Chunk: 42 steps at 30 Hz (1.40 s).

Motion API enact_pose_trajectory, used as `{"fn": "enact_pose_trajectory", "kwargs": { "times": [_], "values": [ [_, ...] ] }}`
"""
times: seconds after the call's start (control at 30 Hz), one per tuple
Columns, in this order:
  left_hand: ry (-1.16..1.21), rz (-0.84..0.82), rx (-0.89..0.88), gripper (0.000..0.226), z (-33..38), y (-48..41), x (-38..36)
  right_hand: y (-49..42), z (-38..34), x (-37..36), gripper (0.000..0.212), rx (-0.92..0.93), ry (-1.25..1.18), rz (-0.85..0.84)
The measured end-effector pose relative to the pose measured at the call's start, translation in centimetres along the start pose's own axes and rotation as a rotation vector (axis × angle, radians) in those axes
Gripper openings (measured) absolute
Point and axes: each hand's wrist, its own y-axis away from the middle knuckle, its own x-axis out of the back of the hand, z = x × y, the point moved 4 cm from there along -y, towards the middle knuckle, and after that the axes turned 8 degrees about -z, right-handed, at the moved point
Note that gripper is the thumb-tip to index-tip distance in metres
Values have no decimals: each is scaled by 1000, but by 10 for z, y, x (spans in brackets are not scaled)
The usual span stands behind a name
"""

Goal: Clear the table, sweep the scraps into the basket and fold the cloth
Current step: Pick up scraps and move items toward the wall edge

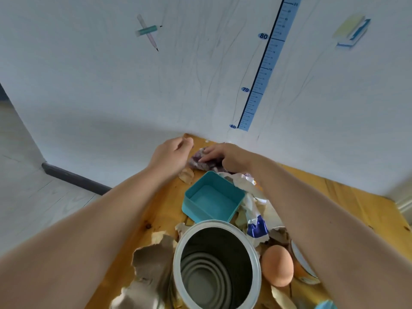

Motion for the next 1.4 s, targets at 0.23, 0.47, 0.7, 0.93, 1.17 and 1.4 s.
{"fn": "enact_pose_trajectory", "kwargs": {
  "times": [0.23, 0.47, 0.7, 0.93, 1.17, 1.4],
  "values": [
    [16, -81, 8, 41, 3, 17, -4, 33, -2, -21, 42, 29, -135, 1],
    [50, -104, 0, 44, 22, 32, -1, 64, -11, -35, 49, 25, -238, -35],
    [33, -163, -35, 44, 38, 40, -9, 81, -14, -31, 56, 29, -255, 75],
    [11, -116, -53, 44, 38, 34, -2, 108, 31, 44, 50, -156, -150, 598],
    [64, -152, -30, 43, 27, 31, -10, 110, 91, 13, 75, -378, -64, 243],
    [58, -195, -80, 41, 51, 33, -18, 120, 58, -9, 64, -220, -237, 198]
  ]
}}
